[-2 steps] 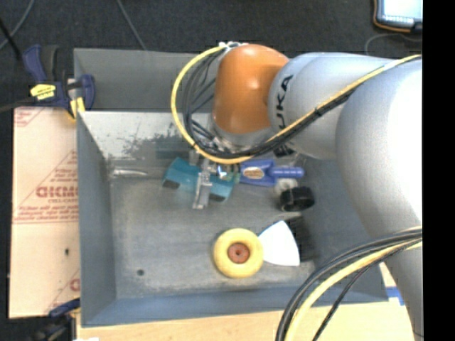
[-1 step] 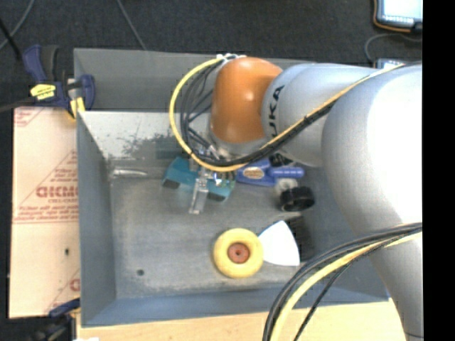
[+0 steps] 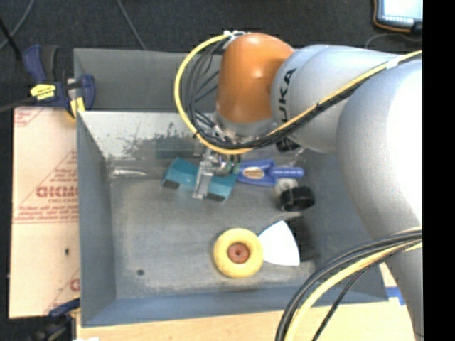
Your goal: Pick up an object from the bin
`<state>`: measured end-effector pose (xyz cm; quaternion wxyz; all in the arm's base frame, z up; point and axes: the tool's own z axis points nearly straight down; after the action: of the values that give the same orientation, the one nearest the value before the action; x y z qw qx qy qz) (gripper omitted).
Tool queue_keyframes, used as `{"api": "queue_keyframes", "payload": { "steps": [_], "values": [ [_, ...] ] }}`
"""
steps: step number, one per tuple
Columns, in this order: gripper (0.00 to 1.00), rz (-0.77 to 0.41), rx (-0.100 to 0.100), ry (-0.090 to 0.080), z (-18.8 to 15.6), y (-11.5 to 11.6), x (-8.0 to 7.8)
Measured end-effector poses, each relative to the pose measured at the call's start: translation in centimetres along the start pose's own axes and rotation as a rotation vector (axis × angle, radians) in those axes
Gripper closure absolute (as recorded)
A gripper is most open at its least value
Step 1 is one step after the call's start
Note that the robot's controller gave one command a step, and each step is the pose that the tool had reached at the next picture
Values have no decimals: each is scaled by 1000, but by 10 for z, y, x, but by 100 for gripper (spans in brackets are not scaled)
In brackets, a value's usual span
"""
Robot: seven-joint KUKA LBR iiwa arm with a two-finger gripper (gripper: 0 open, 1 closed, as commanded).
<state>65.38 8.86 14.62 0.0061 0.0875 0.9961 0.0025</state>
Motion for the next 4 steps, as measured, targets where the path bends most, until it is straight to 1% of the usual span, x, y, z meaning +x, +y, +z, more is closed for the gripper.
{"api": "queue_keyframes", "payload": {
  "steps": [1, 2, 4],
  "values": [
    [0, 180, 0, 0, 66, -1, 8],
    [100, 214, -1, -2, 77, -5, 4],
    [100, 214, -1, -2, 77, -6, 4]
  ]
}}
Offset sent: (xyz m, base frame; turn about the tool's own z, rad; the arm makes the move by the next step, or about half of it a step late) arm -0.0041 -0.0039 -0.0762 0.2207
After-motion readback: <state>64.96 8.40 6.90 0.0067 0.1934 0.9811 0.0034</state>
